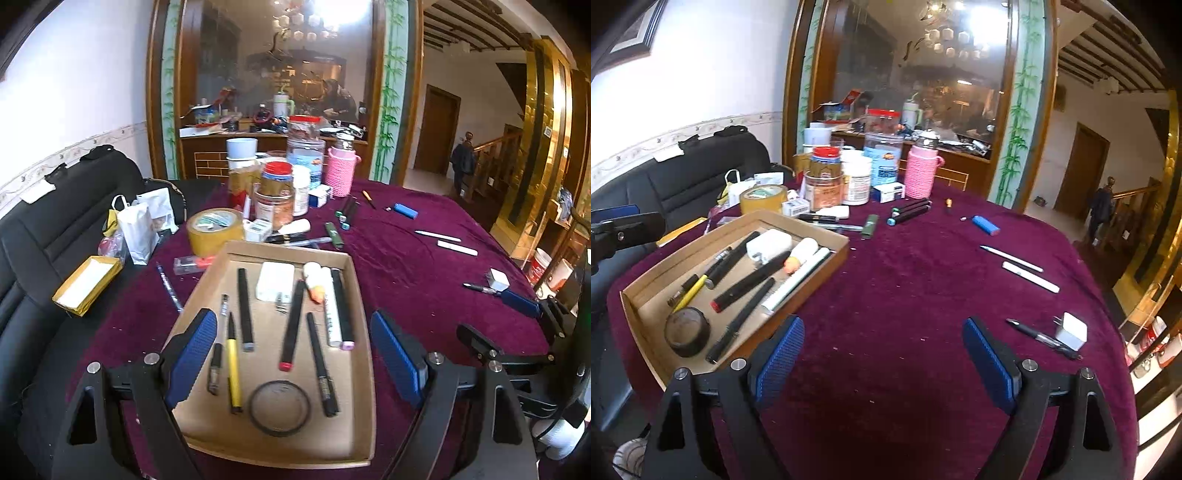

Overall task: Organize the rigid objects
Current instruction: 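Open both tools and withdraw them from the box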

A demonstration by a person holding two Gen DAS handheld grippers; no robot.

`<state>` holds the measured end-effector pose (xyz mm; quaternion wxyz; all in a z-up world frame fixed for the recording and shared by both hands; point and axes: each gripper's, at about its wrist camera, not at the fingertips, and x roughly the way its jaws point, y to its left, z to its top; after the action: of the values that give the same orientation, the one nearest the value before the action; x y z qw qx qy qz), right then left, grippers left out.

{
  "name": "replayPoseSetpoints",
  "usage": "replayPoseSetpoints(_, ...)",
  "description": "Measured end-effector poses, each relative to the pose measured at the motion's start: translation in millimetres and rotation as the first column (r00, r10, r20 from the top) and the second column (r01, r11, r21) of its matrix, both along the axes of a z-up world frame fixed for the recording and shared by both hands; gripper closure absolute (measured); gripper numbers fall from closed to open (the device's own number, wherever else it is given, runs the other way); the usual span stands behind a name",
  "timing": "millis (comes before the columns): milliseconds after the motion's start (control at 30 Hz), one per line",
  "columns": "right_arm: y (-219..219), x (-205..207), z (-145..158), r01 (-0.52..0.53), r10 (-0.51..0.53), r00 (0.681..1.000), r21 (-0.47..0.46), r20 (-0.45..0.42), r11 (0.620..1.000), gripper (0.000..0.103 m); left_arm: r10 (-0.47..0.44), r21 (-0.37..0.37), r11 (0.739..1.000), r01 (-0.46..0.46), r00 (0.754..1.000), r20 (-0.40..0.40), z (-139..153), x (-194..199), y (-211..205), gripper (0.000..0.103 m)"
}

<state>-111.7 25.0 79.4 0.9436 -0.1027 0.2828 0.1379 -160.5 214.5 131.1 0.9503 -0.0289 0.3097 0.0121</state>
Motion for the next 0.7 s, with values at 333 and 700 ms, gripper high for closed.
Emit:
replayPoseSetpoints(333, -27.4, 3.9, -6.0, 0.052, -0.052, 0.999, 0.018, -0.014, 0.998, 0.01, -0.095, 0.081, 0.992, 0.095, 0.995, -0.008, -2.4, 1.0, -52.2, 0.018)
replayPoseSetpoints(700, -40.6, 9.6, -13.1, 0.081, -0.08, 0.996, 0.007, -0.033, 0.997, 0.01, -0.195, 0.064, 0.978, 0.201, 0.977, -0.085, -24.6, 16.6, -98.3, 0.018)
